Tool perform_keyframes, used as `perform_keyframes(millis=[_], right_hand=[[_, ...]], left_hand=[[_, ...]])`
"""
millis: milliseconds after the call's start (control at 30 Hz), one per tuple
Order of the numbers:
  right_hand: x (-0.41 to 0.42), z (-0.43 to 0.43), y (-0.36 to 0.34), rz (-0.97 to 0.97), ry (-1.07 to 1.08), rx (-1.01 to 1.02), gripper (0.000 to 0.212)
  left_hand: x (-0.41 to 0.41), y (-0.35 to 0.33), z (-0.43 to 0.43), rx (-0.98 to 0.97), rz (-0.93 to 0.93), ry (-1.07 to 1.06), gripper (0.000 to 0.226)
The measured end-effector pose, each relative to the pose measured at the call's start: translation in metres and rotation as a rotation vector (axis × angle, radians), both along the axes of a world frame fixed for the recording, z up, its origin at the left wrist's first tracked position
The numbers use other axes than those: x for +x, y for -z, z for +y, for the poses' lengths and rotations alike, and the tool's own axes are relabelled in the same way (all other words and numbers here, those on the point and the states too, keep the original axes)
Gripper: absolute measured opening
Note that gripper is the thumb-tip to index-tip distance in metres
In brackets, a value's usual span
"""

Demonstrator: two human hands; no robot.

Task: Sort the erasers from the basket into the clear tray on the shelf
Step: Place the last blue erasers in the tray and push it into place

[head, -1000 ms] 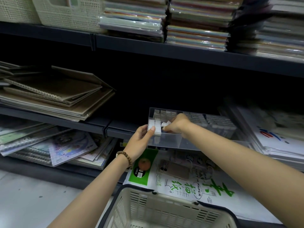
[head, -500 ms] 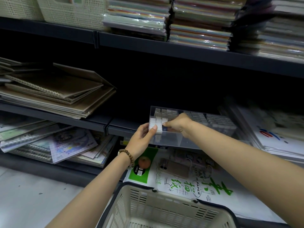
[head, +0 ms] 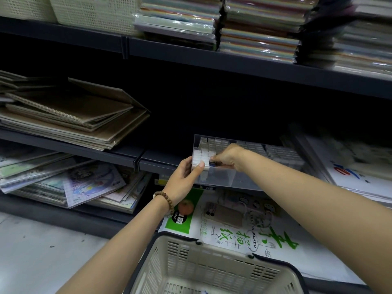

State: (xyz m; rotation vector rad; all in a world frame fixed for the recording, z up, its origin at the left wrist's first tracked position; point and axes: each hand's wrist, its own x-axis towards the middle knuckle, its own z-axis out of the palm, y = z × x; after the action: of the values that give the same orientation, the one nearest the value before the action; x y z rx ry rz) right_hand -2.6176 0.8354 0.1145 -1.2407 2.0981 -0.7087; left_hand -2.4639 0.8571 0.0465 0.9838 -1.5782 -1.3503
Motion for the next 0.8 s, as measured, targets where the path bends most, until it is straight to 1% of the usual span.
perform_keyframes(millis=[67, 167, 233, 333, 400, 467, 533, 600, 667, 733, 800], right_hand=[[-0.001, -0.001, 0.002, -0.018, -0.038, 0.002, 0.049], [-0.002, 0.004, -0.005, -0.184, -0.060, -0.013, 0.039], [-0.008, 0.016, -0.014, -0.243, -0.097, -0.065, 0.041], [-0.020, 0.043, -0.027, -0.298, -0.214, -0.155, 0.045], [-0.029, 0.067, -0.031, -0.389, -0.281, -0.205, 0.039], [-0.038, 0.094, -0.023, -0.549, -0.319, -0.194, 0.030], [-0.046, 0.118, 0.003, -0.709, -0.310, -0.104, 0.022], [-0.052, 0.141, 0.050, -0.775, -0.258, 0.025, 0.017], [-0.055, 0.165, 0.107, -0.752, -0.168, 0.176, 0.018], [-0.057, 0.190, 0.167, -0.673, -0.104, 0.354, 0.020], [-0.061, 0.215, 0.221, -0.557, -0.088, 0.523, 0.012]], left_hand=[[0.001, 0.000, 0.001, -0.003, -0.009, -0.001, 0.058], [0.006, 0.000, 0.006, -0.010, -0.010, 0.000, 0.046], [0.011, -0.001, 0.012, -0.024, -0.033, 0.012, 0.049], [0.022, 0.002, 0.026, -0.052, -0.115, 0.010, 0.058], [0.029, 0.010, 0.040, -0.062, -0.172, 0.016, 0.066], [0.036, 0.022, 0.057, -0.051, -0.243, 0.047, 0.064], [0.039, 0.042, 0.074, 0.001, -0.324, 0.116, 0.055], [0.039, 0.071, 0.091, 0.080, -0.443, 0.216, 0.049], [0.038, 0.103, 0.108, 0.185, -0.570, 0.327, 0.044], [0.036, 0.136, 0.125, 0.268, -0.733, 0.425, 0.041], [0.034, 0.170, 0.139, 0.348, -0.881, 0.511, 0.041]])
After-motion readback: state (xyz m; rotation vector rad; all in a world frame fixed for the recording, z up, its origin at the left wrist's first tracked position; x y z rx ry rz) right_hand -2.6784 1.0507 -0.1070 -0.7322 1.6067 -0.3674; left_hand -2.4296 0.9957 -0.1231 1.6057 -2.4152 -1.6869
